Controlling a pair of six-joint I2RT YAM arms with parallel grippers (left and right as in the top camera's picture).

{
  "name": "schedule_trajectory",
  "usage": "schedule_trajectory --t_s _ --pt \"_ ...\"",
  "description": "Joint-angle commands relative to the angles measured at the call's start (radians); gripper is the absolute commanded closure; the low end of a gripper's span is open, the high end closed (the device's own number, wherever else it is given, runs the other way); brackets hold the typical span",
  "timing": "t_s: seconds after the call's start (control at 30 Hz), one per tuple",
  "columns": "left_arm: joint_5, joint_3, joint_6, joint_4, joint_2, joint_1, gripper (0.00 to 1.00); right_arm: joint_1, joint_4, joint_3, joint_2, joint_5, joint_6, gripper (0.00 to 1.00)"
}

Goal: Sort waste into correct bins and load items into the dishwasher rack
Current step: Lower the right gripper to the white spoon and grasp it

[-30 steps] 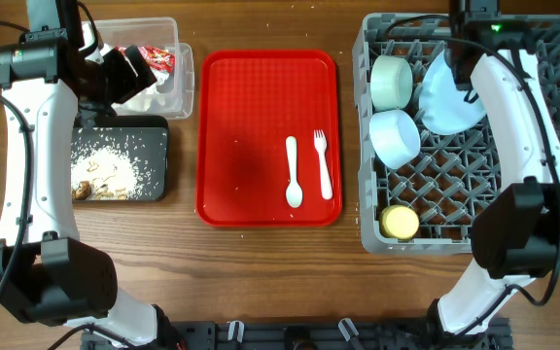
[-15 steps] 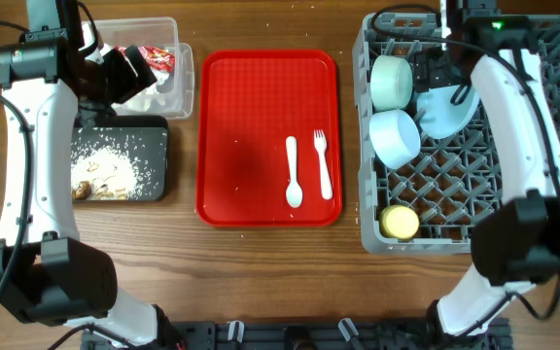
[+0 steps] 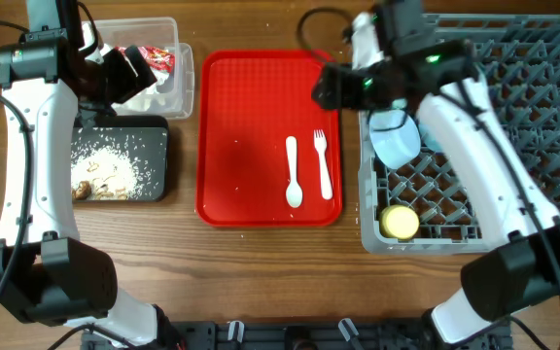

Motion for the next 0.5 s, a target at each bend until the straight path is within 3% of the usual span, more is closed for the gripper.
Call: schedule_trajectory --t_s 0.0,0.27,0.47 --pt "-0.006 0.008 0.002 0.0 -0.009 0.006 0.0 0.121 0.01 -0.091 0.014 0.119 0.129 0.27" --pt "-0.005 0.008 0.002 0.0 -0.009 0.006 0.0 0.215 0.074 -0.328 0.015 0.105 0.227 0.5" --pt "-0.005 0.008 0.002 0.0 -0.009 0.006 0.0 0.216 0.128 -0.349 0.085 0.063 0.274 0.51"
